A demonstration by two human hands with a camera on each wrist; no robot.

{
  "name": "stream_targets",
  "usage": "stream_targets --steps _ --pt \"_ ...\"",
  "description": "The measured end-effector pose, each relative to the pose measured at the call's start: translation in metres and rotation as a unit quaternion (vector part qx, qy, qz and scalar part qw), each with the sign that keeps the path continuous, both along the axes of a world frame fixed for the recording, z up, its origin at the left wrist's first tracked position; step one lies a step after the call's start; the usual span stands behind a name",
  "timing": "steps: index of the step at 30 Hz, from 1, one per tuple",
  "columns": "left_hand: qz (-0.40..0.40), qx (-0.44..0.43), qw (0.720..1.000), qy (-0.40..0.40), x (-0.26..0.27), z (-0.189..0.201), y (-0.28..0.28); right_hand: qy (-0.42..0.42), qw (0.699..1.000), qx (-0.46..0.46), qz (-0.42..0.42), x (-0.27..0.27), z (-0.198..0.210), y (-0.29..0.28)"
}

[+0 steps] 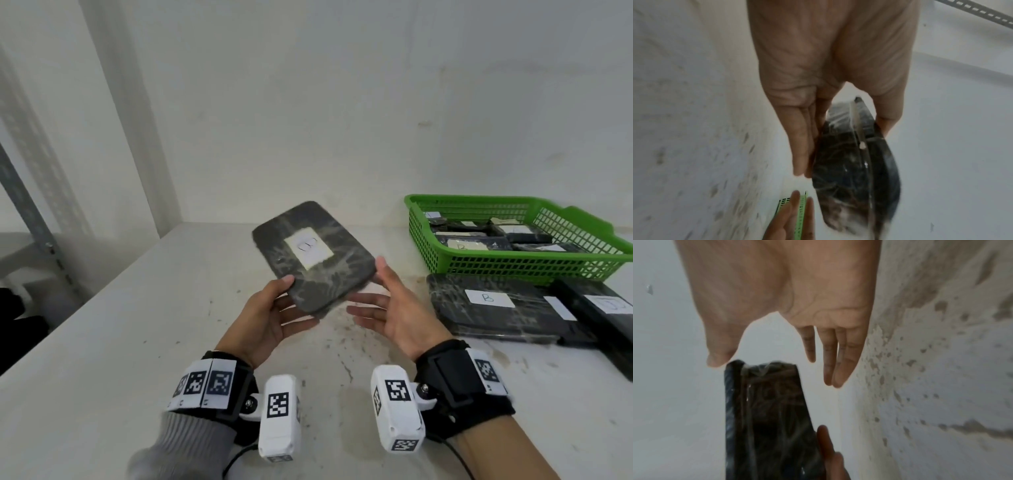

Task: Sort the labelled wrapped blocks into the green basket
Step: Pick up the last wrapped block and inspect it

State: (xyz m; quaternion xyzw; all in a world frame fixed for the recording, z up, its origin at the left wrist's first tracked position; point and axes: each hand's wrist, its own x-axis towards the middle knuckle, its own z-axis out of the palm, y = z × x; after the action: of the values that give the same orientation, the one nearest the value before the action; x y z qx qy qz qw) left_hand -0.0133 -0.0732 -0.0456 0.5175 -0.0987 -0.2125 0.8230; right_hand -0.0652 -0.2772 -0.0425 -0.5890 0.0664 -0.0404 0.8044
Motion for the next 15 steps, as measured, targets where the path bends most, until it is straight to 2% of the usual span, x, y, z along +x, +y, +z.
stream_targets --steps 3,6,9,12,15 --pt "0.003 0.025 0.999 -0.023 0.001 -0.003 0.0 -0.013 1.0 0.015 0.018 0.001 -0.005 0.009" --pt "-0.011 0.05 0.998 -0.042 -0.002 -0.004 -0.004 -0.025 0.999 0.03 -0.018 0.003 -0.008 0.017" --pt "0.05 0.006 0.998 -0.047 -0.002 -0.004 -0.008 -0.022 0.997 0.041 -0.069 0.003 -0.007 0.018" --pt "0.125 -0.067 0.99 -0.018 0.002 -0.004 -0.005 -0.007 0.996 0.047 -0.081 0.001 -0.003 0.013" --pt "0.129 -0.046 0.99 0.011 0.004 -0.003 -0.003 -0.001 0.997 0.034 -0.072 -0.002 0.0 0.013"
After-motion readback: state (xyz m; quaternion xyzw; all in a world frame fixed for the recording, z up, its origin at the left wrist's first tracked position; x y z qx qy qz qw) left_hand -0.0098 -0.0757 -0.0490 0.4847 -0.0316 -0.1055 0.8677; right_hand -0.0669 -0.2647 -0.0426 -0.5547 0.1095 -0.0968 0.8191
